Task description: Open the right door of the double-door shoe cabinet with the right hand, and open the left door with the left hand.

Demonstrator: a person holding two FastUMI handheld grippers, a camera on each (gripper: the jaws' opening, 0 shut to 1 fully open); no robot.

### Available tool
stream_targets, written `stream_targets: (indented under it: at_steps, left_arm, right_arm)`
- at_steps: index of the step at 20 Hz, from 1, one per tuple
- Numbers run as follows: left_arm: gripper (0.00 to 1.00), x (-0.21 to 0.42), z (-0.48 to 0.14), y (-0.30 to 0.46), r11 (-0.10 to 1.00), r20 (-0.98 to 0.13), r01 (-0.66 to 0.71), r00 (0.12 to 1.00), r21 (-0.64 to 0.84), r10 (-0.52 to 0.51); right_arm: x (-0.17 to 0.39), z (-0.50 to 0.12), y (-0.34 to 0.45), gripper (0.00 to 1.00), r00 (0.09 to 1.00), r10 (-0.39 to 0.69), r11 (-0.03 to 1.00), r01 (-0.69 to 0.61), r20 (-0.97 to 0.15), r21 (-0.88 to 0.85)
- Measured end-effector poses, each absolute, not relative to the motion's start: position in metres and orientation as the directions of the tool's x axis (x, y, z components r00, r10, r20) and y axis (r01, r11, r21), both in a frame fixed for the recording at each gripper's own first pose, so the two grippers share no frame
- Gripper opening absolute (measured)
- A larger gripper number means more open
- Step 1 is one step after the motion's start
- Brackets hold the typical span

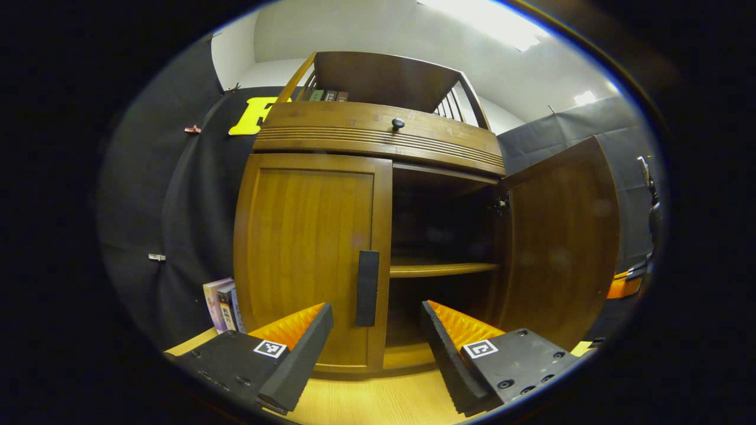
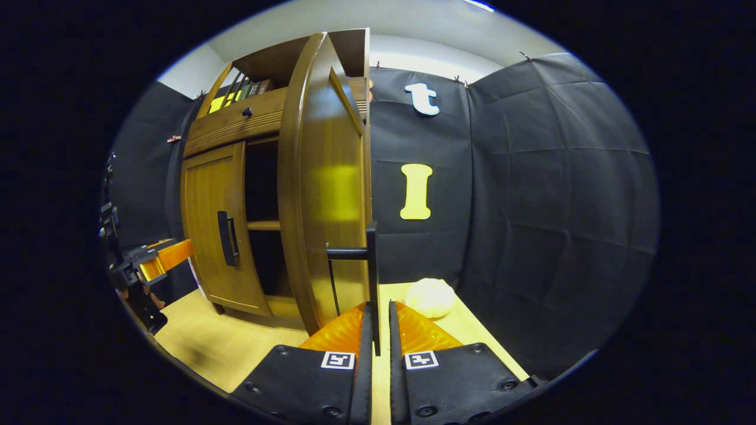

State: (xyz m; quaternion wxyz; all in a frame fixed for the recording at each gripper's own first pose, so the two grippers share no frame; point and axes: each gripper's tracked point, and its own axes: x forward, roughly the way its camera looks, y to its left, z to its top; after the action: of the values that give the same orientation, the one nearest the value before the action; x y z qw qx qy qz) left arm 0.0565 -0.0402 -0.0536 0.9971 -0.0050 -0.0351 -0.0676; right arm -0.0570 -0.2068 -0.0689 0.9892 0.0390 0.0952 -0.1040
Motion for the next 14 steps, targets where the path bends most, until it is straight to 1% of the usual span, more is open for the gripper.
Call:
stream_targets:
  at_steps: [1,2,3,4,5,6,7,8,9,10,11,13,14]
  left_arm:
    - [0.97,0.065,-0.058,-0.042,0.991,0.063,0.134,0.989,0.001,-0.134]
    - [0.97,0.072,-0.062,-0.045,0.991,0.054,0.136,0.989,0.005,-0.136]
    - [0.93,0.081,-0.063,-0.047,0.991,0.056,0.136,0.989,0.001,-0.136]
    - [0.93,0.088,-0.063,-0.049,0.99,0.066,0.141,0.988,-0.003,-0.14]
    - [0.93,0.091,-0.062,-0.051,0.99,0.079,0.142,0.987,-0.003,-0.142]
    - [0.96,0.098,-0.059,-0.052,0.99,0.094,0.14,0.986,0.0,-0.139]
    - [0.93,0.105,-0.06,-0.052,0.991,0.101,0.134,0.986,0.006,-0.134]
    - [0.93,0.111,-0.06,-0.053,0.991,0.1,0.131,0.986,0.012,-0.131]
    - [0.93,0.115,-0.062,-0.054,0.991,0.098,0.13,0.986,0.02,-0.131]
    - [0.89,0.119,-0.063,-0.054,0.992,0.097,0.121,0.988,0.025,-0.123]
    - [0.93,0.123,-0.064,-0.052,0.994,0.1,0.11,0.989,0.027,-0.113]
    - [0.93,0.13,-0.061,-0.047,0.996,0.116,0.089,0.989,0.021,-0.091]
    - [0.93,0.135,-0.061,-0.046,0.996,0.12,0.085,0.989,0.022,-0.087]
  right_arm:
    - [-0.06,-0.069,-0.21,0.17,0.961,-0.198,0.976,0.212,-0.193,0.055]
    - [-0.063,-0.068,-0.214,0.16,0.961,-0.203,0.976,0.215,-0.187,0.047]
    - [-0.067,-0.065,-0.22,0.16,0.96,-0.217,0.974,0.226,-0.177,0.032]
    - [-0.072,-0.063,-0.227,0.16,0.958,-0.237,0.97,0.242,-0.163,0.01]
    - [-0.077,-0.059,-0.235,0.16,0.953,-0.266,0.964,0.267,-0.145,-0.012]
    - [-0.081,-0.052,-0.245,0.16,0.946,-0.3,0.954,0.298,-0.119,-0.034]
    - [-0.084,-0.046,-0.254,0.16,0.94,-0.329,0.944,0.325,-0.095,-0.051]
    - [-0.086,-0.044,-0.253,0.14,0.944,-0.319,0.948,0.316,-0.086,-0.046]
    - [-0.087,-0.042,-0.25,0.17,0.948,-0.305,0.952,0.304,-0.09,-0.025]
    - [-0.091,-0.044,-0.25,0.15,0.949,-0.301,0.954,0.301,-0.095,-0.012]
    - [-0.093,-0.043,-0.25,0.19,0.95,-0.298,0.954,0.298,-0.094,-0.005]
    - [-0.099,-0.042,-0.248,0.24,0.955,-0.284,0.958,0.286,-0.082,0.015]
    - [-0.101,-0.041,-0.247,0.18,0.958,-0.275,0.96,0.278,-0.081,0.028]
